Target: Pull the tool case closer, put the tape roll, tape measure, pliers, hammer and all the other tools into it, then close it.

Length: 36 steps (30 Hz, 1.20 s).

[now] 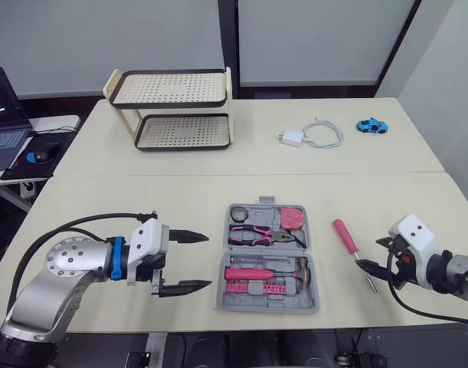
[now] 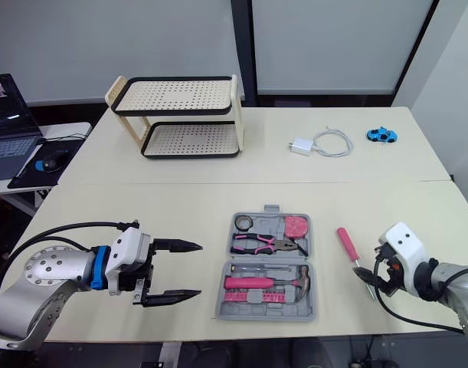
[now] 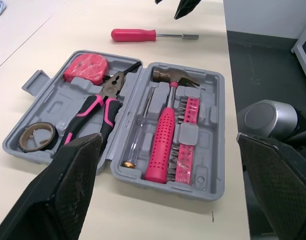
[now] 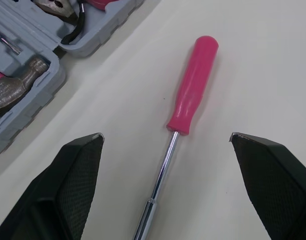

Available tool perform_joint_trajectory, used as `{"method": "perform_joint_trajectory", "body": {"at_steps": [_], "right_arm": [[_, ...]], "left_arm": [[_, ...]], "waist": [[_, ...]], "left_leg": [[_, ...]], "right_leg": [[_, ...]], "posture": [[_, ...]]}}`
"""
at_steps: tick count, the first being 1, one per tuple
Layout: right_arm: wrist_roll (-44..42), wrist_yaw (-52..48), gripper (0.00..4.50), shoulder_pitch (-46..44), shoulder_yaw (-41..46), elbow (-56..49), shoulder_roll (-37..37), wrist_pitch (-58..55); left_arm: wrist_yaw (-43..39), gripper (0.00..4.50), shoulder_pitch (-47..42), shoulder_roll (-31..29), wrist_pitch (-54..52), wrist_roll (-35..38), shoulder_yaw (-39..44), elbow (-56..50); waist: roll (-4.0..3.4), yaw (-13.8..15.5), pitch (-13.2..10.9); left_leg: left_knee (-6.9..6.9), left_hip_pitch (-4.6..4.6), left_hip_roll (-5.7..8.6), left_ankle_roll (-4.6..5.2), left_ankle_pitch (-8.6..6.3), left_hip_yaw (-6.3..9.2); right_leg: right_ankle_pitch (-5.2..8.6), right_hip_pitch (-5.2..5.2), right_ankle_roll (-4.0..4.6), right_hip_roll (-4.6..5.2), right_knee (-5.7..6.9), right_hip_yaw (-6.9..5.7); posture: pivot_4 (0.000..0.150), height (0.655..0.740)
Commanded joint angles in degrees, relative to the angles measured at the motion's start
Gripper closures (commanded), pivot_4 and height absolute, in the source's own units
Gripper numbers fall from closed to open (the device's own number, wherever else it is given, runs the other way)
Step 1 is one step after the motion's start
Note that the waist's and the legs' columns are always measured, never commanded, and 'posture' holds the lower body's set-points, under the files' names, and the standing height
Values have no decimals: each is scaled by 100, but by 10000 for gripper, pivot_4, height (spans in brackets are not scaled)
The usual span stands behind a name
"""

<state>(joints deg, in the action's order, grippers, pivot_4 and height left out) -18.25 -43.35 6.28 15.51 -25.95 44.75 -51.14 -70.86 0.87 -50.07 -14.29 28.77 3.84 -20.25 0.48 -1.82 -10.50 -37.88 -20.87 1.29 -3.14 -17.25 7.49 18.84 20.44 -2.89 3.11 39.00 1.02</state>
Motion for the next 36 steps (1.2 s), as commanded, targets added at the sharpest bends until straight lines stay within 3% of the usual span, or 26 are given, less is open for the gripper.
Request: {"method": "perform_joint_trajectory", "body": {"at_steps": [1, 10, 22, 25, 34, 36], "right_arm": [[31, 462, 658, -175, -4, -26, -212, -96], [390, 1341, 658, -334, -427, 600, -818, 141], [481, 1621, 658, -405, -658, 1144, -1188, 613], [480, 1729, 6066, -409, -644, 1243, -1263, 625], [537, 1785, 36569, -185, -736, 1202, -1344, 784], [583, 1802, 38885, -153, -753, 1218, -1375, 895]], "left_arm": [[-26, 0, -21, -8, 121, 30, 131, -46], [23, 0, -147, 42, 58, 28, 11, -93], [14, 0, -247, 85, 72, -35, -87, -46], [10, 0, -264, 90, 71, -47, -105, -37], [18, 0, -314, 96, 37, -62, -121, -64], [24, 0, -320, 98, 28, -59, -122, -73]], "waist": [[-1, 9, 0], [0, 10, 0], [-2, 5, 2], [-2, 4, 2], [0, 5, 5], [1, 4, 6]], "left_leg": [[0, 0, 0, 0, 0, 3], [2, -2, 1, 0, 0, 5], [2, -2, 1, 0, 0, 4], [2, -2, 1, 0, 0, 4], [2, -1, 2, 0, 0, 5], [2, -1, 2, 0, 0, 6]], "right_leg": [[0, 0, 0, 2, 0, 0], [0, 2, 0, 5, -3, 2], [0, 4, 0, 3, -1, 4], [0, 4, 0, 3, -1, 4], [0, 3, 0, 2, 0, 2], [0, 2, 0, 2, 0, 2]], "posture": [[1500, 7400], [1500, 7400], [1500, 7400], [1500, 7400], [1500, 7400], [1500, 7400]]}}
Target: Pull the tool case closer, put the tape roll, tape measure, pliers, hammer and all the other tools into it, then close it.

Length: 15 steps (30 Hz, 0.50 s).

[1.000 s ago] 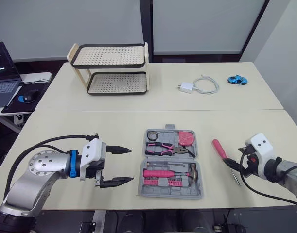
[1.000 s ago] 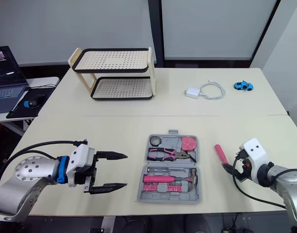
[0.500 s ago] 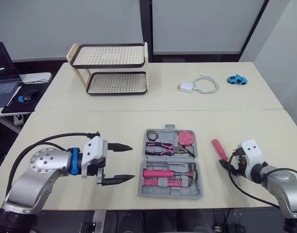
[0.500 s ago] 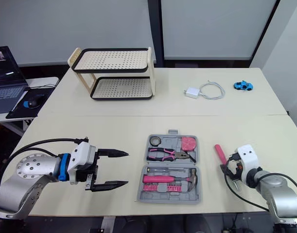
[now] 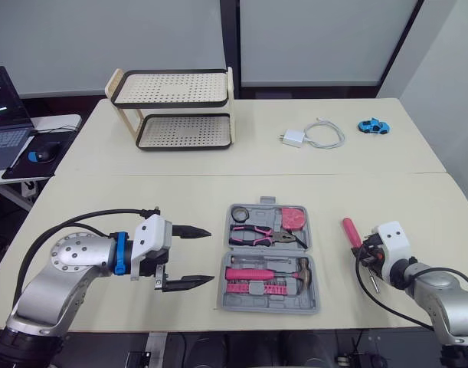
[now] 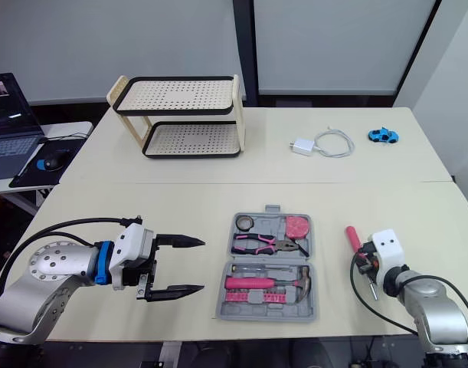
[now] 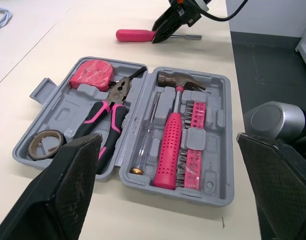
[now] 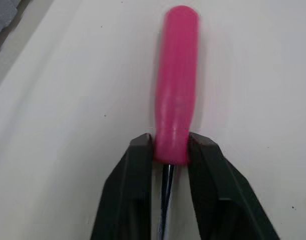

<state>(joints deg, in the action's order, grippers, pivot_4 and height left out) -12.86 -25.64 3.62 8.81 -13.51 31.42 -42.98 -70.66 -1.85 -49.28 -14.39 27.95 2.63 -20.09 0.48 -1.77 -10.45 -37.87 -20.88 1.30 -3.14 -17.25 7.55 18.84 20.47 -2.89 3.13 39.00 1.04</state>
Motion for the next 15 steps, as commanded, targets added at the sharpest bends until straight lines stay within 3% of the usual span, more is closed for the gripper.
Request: {"method": "perform_joint_trajectory", "body": {"at_steps": [1, 15], "right_arm": [[82, 47, 38885, 131, -86, 0, -60, 166], [51, 17, 38885, 181, -47, 236, -154, 763]], "left_arm": [[4, 0, -54, 18, 36, 22, -1, -86], [-2, 0, -93, 8, 30, 13, 7, -63]], "waist": [[0, 0, 1], [1, -8, 2]], "left_leg": [[0, 1, 0, 0, 0, 0], [0, 4, 0, 0, 0, -2]], "right_leg": [[0, 0, 0, 0, 0, 0], [0, -1, 0, -2, 1, 1]], "posture": [[1500, 7400], [1500, 7400]]}}
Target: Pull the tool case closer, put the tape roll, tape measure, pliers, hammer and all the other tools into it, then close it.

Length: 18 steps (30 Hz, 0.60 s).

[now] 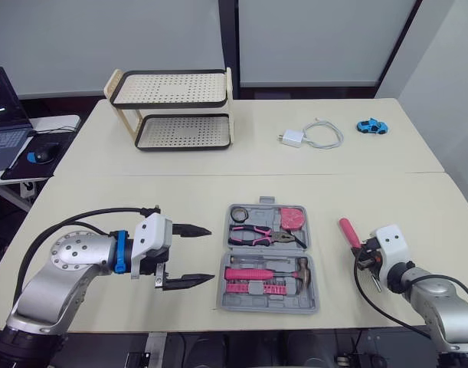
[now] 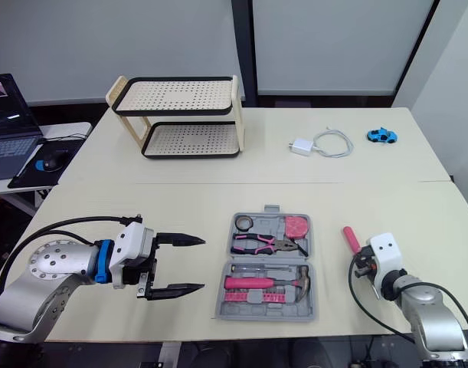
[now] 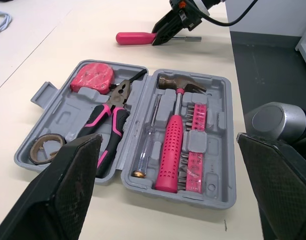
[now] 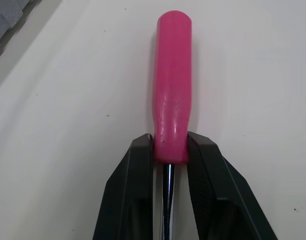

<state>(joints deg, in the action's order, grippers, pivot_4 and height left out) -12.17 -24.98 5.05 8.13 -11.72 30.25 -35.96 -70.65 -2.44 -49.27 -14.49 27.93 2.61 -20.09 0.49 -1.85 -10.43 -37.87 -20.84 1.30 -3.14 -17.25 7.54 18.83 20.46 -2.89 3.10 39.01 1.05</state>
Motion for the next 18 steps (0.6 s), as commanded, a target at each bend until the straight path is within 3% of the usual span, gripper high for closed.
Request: {"method": "perform_joint_trajectory", "body": {"at_steps": [1, 7, 14, 18], "right_arm": [[-6, -68, 38885, 42, 20, 61, -15, 120], [67, -556, 38885, 133, 34, -713, 735, 115], [-579, -1889, 38885, 60, -377, -3131, 2806, -1395], [-730, -2230, 38885, -339, -1007, -3935, 3450, -1751]], "left_arm": [[-2, 0, -30, 5, 40, 16, 15, -60], [-39, 0, 148, -114, 49, 21, 194, -33], [-323, 0, 707, -457, 378, -125, 476, 89], [-481, 0, 929, -557, 600, -234, 490, 118]], "waist": [[0, 0, 0], [-13, 3, -4], [-17, 5, -5], [-8, 18, -7]], "left_leg": [[0, 0, 0, 0, 0, 0], [0, -2, 0, 0, 0, -1], [3, -4, -2, 1, 0, 3], [2, -7, -4, 1, -1, 4]], "right_leg": [[0, 0, 0, 0, 0, 0], [0, 1, 0, 3, 0, 2], [1, 2, 0, -2, -3, -7], [1, -1, 0, 2, -8, -9]], "posture": [[1500, 7400], [1500, 7400], [1500, 7400], [1500, 7400]]}}
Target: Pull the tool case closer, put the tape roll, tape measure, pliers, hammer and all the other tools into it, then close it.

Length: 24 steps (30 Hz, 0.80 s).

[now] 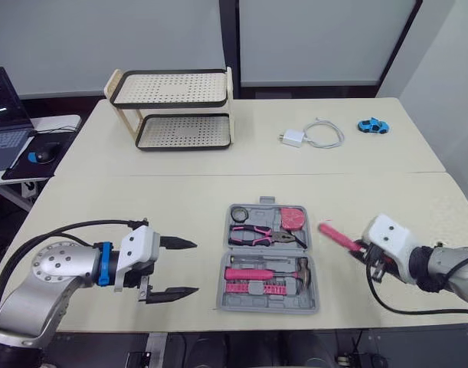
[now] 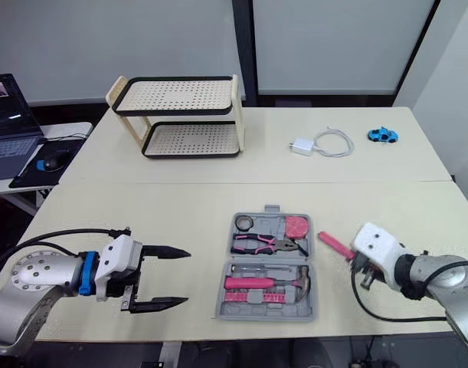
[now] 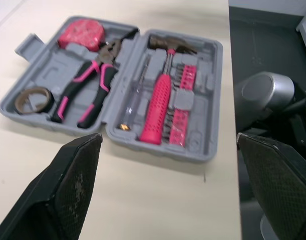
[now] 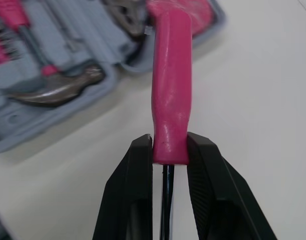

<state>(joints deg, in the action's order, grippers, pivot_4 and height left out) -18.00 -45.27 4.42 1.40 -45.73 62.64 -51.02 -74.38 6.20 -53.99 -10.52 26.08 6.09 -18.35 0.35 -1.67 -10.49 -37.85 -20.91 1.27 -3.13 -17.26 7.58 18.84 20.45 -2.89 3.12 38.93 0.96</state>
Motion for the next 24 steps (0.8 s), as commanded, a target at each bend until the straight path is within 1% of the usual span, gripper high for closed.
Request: {"method": "perform_joint_trajectory", "body": {"at_steps": [1, 4, 7, 11, 17, 24], "right_arm": [[-137, -303, 38885, -469, -669, -717, 311, -287], [-99, -387, 38885, -1125, -1582, -1010, 285, -547], [108, -274, 38885, -1867, -2669, -980, -116, -911], [298, -36, 38885, -2534, -3569, -782, -675, -1355], [529, 249, 38885, -3159, -4434, -419, -1353, -1620], [646, 428, 38885, -3408, -4847, -76, -1842, -1645]], "left_arm": [[-150, 0, 116, -99, 285, -98, 116, -42], [-193, 0, 242, -119, 446, -230, 56, -56], [-243, 0, 344, -142, 647, -415, -60, -73], [-207, 0, 352, -140, 722, -520, -177, -153], [-178, 0, 247, -134, 735, -624, -321, -207], [-181, 0, 264, -175, 790, -646, -318, -238]], "waist": [[9, 0, -2], [13, -1, -3], [16, -5, -4], [17, -10, -4], [18, -10, -3], [18, -13, -3]], "left_leg": [[-1, 0, 0, 0, 0, 0], [-3, -1, -1, 0, 0, 0], [-2, -2, -3, 0, 0, 2], [0, -4, -3, 0, 0, 3], [-1, -5, -1, -1, 0, 5], [0, -6, -1, -1, 0, 4]], "right_leg": [[0, -1, 0, 1, 0, 1], [0, 0, -1, 7, -2, 2], [0, 2, -1, 5, -3, 1], [0, 8, -1, 5, -2, 2], [0, 12, -1, 5, 0, 1], [0, 20, -1, 4, 4, 2]], "posture": [[1500, 7400], [1500, 7400], [1500, 7400], [1500, 7400], [1500, 7400], [1500, 7400]]}}
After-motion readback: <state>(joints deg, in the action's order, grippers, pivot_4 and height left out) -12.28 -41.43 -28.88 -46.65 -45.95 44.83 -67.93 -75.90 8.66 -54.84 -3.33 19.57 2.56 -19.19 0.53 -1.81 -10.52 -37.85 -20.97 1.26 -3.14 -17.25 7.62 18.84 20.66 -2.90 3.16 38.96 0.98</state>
